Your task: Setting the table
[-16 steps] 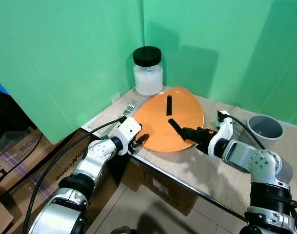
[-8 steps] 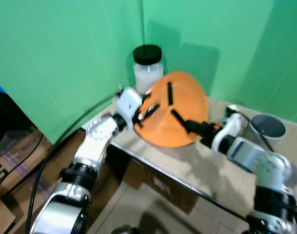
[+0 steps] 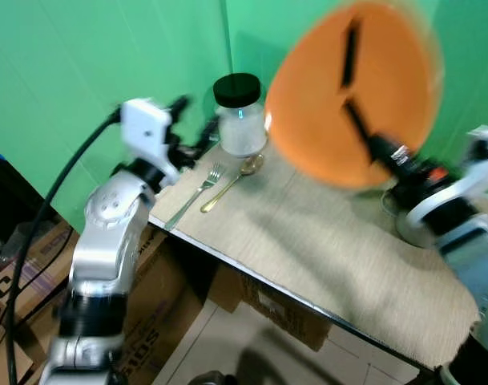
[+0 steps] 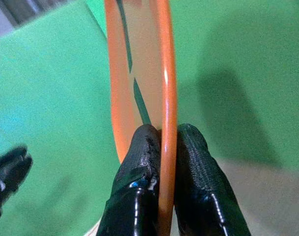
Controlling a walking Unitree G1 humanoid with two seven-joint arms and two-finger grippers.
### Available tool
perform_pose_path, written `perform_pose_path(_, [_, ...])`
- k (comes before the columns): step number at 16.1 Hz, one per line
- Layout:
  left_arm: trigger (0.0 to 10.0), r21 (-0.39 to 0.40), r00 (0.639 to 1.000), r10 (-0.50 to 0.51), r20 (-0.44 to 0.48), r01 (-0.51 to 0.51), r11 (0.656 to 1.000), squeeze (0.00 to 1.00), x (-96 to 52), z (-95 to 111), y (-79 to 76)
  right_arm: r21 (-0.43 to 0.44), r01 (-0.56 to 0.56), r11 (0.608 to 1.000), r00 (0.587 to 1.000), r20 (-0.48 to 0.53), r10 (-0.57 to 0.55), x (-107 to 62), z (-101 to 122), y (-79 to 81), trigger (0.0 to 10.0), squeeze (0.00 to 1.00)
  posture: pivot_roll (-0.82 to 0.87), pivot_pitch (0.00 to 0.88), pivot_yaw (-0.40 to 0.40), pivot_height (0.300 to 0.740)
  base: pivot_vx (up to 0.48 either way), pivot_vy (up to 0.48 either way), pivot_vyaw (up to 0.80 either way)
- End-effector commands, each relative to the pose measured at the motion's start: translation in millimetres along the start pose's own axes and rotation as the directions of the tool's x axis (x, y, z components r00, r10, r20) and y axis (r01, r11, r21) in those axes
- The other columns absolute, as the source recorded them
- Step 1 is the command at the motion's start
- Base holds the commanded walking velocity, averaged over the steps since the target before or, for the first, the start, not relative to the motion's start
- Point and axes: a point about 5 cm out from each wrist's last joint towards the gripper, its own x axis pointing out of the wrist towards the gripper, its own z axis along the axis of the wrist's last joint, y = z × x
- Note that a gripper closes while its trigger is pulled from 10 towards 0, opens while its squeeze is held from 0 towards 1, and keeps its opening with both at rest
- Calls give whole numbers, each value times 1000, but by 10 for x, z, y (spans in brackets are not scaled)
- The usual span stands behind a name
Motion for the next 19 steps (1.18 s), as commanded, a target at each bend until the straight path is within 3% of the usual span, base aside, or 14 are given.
perform_pose_path(1, [10000, 22, 998, 53, -40, -52, 998, 612, -29, -39, 21, -59, -42, 997, 997, 59, 46, 22, 90, 155, 10000, 0, -66, 0, 145, 740, 0, 0, 0])
perform_pose_path(2, [10000, 36, 997, 52, -60, -50, 998, 184, -46, -76, -85, -100, -12, 995, 995, 98, 22, 17, 132, 199, 10000, 0, -46, 0, 134, 740, 0, 0, 0])
perform_pose_path(3, [10000, 27, 997, 47, -57, -45, 999, 12, -46, -39, -157, -126, -2, 992, 991, 133, 19, 14, 163, 251, 10000, 0, -9, 0, 116, 740, 0, 0, -681])
perform_pose_path(4, [10000, 18, 999, 19, -29, -18, 1000, 0, -57, 58, -246, -142, 15, 990, 986, 169, 9, 12, 158, 300, 10000, 0, 20, 0, 93, 740, 0, 0, -800])
perform_pose_path(6, [10000, 25, 999, 27, -41, -26, 999, 0, -74, 72, -249, -174, 76, 982, 981, 192, -42, 27, 143, 286, 10000, 0, 31, 0, 79, 740, 0, 0, -800])
perform_pose_path(8, [10000, 7, 997, 60, -56, -60, 998, 0, -100, 62, -244, -289, 110, 951, 979, 197, -53, 50, 120, 314, 10000, 0, 31, 0, 73, 740, 0, 0, -800])
perform_pose_path(11, [10000, 18, 990, 101, -101, -100, 995, 0, -179, 1, -242, -285, 156, 946, 966, 244, -86, 11, 105, 341, 10000, 0, 41, 0, 58, 740, 0, 0, -800])
perform_pose_path(14, [10000, 32, 987, 124, -102, -121, 992, 0, -215, 1, -222, -299, 125, 946, 964, 263, -45, -7, 55, 424, 10000, 0, 45, 0, 63, 740, 0, 0, -800])
perform_pose_path(19, [10000, 59, 985, 153, -82, -149, 987, 0, -181, 74, -130, -285, 96, 954, 955, 298, -7, 22, 91, 482, 10000, 0, 46, 0, 65, 740, 0, 0, -640])
